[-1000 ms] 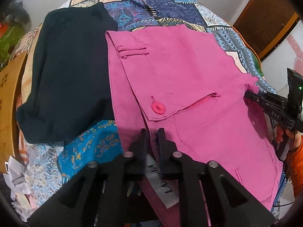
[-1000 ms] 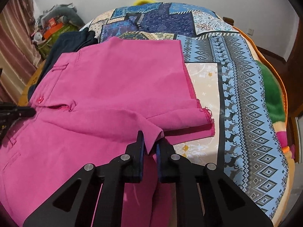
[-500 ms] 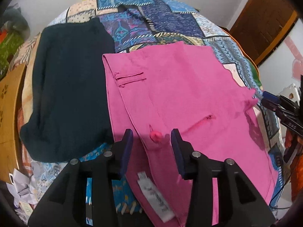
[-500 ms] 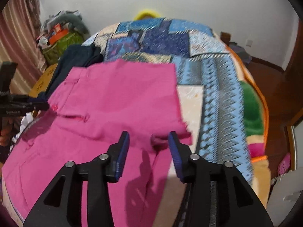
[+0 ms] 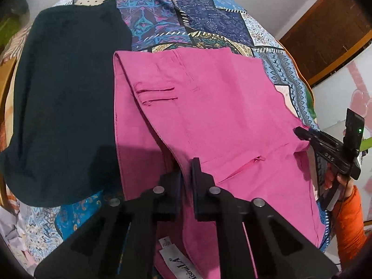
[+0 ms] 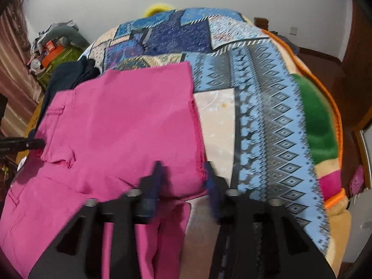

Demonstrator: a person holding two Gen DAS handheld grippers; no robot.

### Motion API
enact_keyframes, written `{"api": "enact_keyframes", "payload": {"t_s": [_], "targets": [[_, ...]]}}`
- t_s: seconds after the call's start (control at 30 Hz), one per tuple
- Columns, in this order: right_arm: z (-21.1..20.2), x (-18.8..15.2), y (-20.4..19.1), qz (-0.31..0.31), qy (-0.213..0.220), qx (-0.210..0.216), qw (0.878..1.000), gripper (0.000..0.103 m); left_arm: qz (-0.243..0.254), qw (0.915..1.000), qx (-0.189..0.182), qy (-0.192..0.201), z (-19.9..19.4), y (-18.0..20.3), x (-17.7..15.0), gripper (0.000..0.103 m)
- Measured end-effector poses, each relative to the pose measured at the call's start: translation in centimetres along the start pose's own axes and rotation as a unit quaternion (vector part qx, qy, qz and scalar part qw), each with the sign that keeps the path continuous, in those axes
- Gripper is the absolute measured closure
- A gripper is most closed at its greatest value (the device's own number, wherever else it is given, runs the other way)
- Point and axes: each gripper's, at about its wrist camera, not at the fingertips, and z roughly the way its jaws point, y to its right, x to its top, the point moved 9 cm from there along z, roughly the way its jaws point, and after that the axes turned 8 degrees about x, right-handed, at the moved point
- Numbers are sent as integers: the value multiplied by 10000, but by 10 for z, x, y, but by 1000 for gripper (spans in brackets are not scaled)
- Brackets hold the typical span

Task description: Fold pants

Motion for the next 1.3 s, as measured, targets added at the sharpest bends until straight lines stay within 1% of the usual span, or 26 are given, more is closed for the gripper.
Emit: {"api": "enact_keyframes", "payload": {"t_s": [0.07,0.1,0.13,0.2,0.3,0.4,0.5,0.53,0.6,0.63,0.7,0.73,0.83,0.87,0.9,0.93,0.97,1.0,1.07,1.17,1.3], "targets": [[2,-5,-2,-125,-92,-14,9999,92,182,9997,146,109,-2,4,1,96],[3,-6,-3,-185,-102,-30,9998,94,289,9991,231,190,-4,7,2,96],[2,-6,-4,-263,-109,-79,9996,95,366,9985,312,251,-6,8,2,96],[-3,-7,-7,-487,-58,-226,9985,97,571,9956,607,439,-11,10,5,96],[-11,-8,-10,-757,69,-420,9962,98,726,9908,925,669,-18,9,10,96],[-11,-10,-7,-752,53,-482,9960,98,702,9904,1013,626,-14,3,10,96],[-3,-13,-3,-595,-95,-464,9971,98,687,9917,1020,368,3,-3,4,94],[-1,-13,-2,-572,-133,-463,9972,98,697,9919,1004,332,5,-4,3,93],[-4,-12,-1,-547,-145,-424,9975,97,689,9920,990,360,3,-6,3,88],[-6,-12,-2,-534,-124,-412,9976,97,670,9921,995,371,1,-7,3,88],[-14,-9,-3,-506,-28,-352,9981,94,618,9915,1065,416,-6,-12,3,84],[-20,-7,-4,-522,6,-366,9980,93,615,9908,1117,448,-10,-15,4,80],[-35,0,-5,-635,136,-461,9968,89,582,9884,1261,616,-24,-25,11,73],[-41,4,-6,-679,199,-481,9963,84,551,9882,1263,668,-27,-28,14,72],[-46,8,-8,-707,269,-475,9960,76,496,9883,1239,733,-32,-30,19,68],[-50,11,-10,-722,330,-468,9957,72,456,9884,1220,778,-36,-33,23,64],[-54,15,-12,-740,401,-459,9954,65,395,9882,1208,858,-40,-36,30,62],[-57,22,-14,-771,494,-449,9948,63,352,9878,1212,915,-43,-38,36,60],[-58,32,-17,-804,576,-430,9942,62,278,9871,1229,989,-46,-43,49,59],[-50,51,-20,-730,635,-320,9948,61,205,9874,1229,977,-43,-49,67,59],[-28,71,-21,-676,562,-240,9958,60,110,9885,1208,900,-27,-56,87,59]]}}
